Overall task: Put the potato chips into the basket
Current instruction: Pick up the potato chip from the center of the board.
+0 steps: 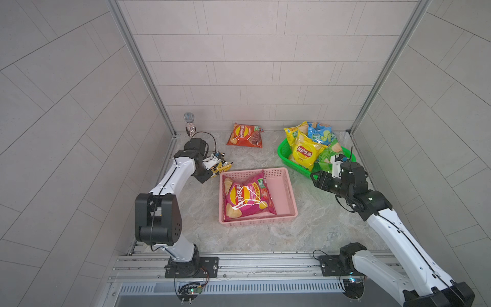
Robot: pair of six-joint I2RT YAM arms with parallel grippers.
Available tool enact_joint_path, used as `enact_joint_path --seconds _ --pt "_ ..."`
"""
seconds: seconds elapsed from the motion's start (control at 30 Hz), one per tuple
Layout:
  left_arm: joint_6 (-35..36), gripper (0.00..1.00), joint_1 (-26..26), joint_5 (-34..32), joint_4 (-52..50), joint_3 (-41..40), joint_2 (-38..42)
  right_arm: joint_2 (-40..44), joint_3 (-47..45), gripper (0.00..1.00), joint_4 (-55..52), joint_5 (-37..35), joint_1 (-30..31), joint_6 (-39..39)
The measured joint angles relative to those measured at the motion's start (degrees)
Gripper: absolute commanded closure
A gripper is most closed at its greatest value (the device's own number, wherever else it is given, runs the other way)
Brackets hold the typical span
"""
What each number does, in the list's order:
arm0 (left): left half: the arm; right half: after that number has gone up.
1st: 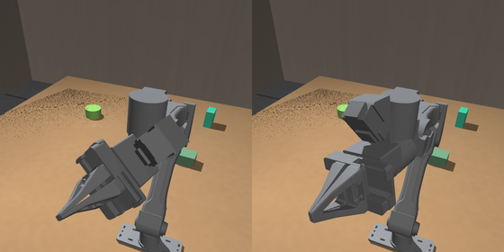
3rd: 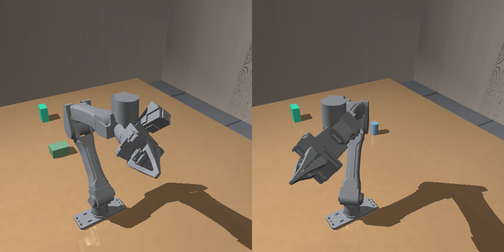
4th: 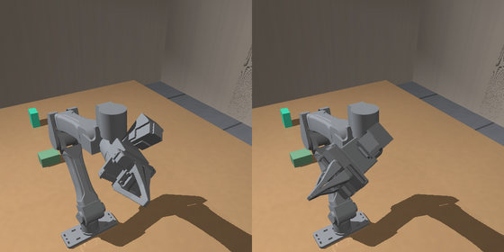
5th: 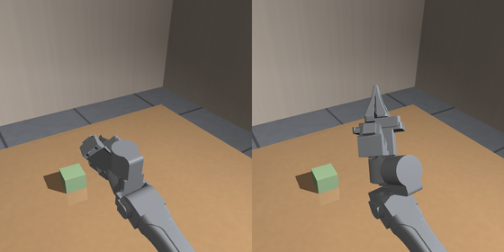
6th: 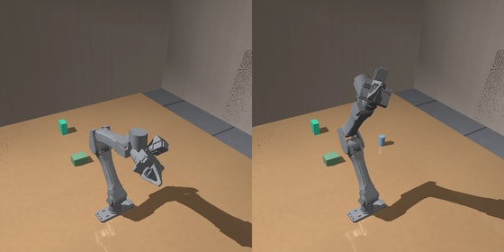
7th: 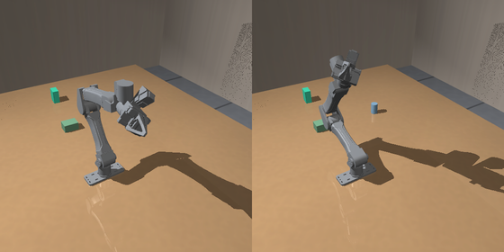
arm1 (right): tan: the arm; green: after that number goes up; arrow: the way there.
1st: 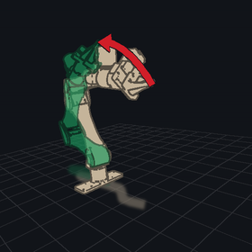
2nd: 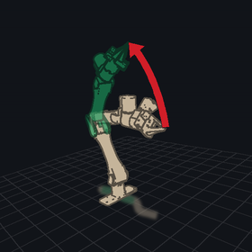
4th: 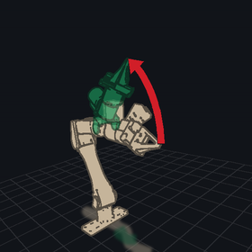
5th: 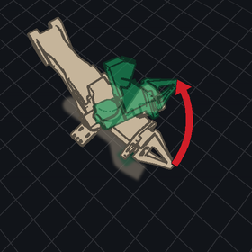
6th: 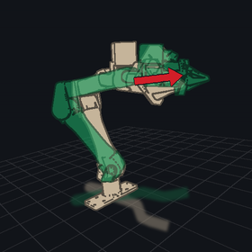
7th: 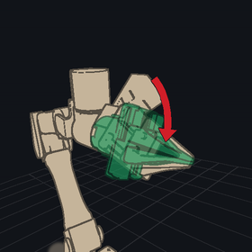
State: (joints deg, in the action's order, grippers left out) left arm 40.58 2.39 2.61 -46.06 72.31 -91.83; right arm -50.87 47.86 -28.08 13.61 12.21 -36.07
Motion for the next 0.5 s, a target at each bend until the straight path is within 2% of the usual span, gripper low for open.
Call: enact_joint_path --seconds 0.13,0.5 --pt "-0.6 1.00 0.0 -0.8 0.0 0.2 0.0 0.0 0.0 0.30 0.0 0.0 0.0 0.0" --pt "-1.7 1.00 0.0 -2.5 -2.4 8.4 3.0 0.0 0.0 0.30 0.0 0.0 0.0 0.0"
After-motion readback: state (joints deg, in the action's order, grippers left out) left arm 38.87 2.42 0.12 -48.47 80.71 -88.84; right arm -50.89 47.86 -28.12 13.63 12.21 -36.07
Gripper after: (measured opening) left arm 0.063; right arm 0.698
